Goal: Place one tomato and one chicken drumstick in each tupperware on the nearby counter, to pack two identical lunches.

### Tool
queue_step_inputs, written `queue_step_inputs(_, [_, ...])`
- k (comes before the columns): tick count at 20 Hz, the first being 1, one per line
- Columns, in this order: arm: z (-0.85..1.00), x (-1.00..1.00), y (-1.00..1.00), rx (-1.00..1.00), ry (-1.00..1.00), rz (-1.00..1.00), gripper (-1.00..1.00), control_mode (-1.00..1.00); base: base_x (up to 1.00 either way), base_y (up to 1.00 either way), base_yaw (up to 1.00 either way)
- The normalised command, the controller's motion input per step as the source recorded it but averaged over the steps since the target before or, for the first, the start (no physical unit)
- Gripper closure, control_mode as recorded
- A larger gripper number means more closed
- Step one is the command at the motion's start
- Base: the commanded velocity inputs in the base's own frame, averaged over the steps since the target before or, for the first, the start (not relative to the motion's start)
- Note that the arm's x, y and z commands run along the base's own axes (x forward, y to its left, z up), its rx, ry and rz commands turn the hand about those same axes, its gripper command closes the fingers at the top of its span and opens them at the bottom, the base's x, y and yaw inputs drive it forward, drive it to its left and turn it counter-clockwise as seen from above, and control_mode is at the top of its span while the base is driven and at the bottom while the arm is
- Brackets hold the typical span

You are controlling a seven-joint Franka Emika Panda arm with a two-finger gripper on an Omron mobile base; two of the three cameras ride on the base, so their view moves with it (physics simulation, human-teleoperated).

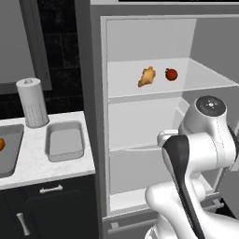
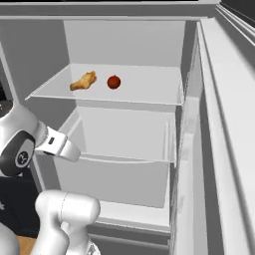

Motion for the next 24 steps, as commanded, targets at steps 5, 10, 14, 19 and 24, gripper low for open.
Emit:
queue_step_inputs(5, [0.0,0.0,0.0,0.0,0.0,0.0,-1.0,1.0,0.18,-0.01,0.01])
queue_step_inputs(10, [0.0,0.0,0.0,0.0,0.0,0.0,-1.0,1.0,0.0,-0.42,0.0])
queue_step_inputs(14, [0.0,0.0,0.0,0.0,0.0,0.0,-1.0,1.0,0.06,-0.18,0.0])
queue_step_inputs(19, [0.0,0.0,0.0,0.0,0.0,0.0,-1.0,1.0,0.0,0.0,0.0])
queue_step_inputs(24, [0.02,0.15,0.02,0.06,-0.11,0.05,-1.0,-1.0,0.08,0.07,0.0])
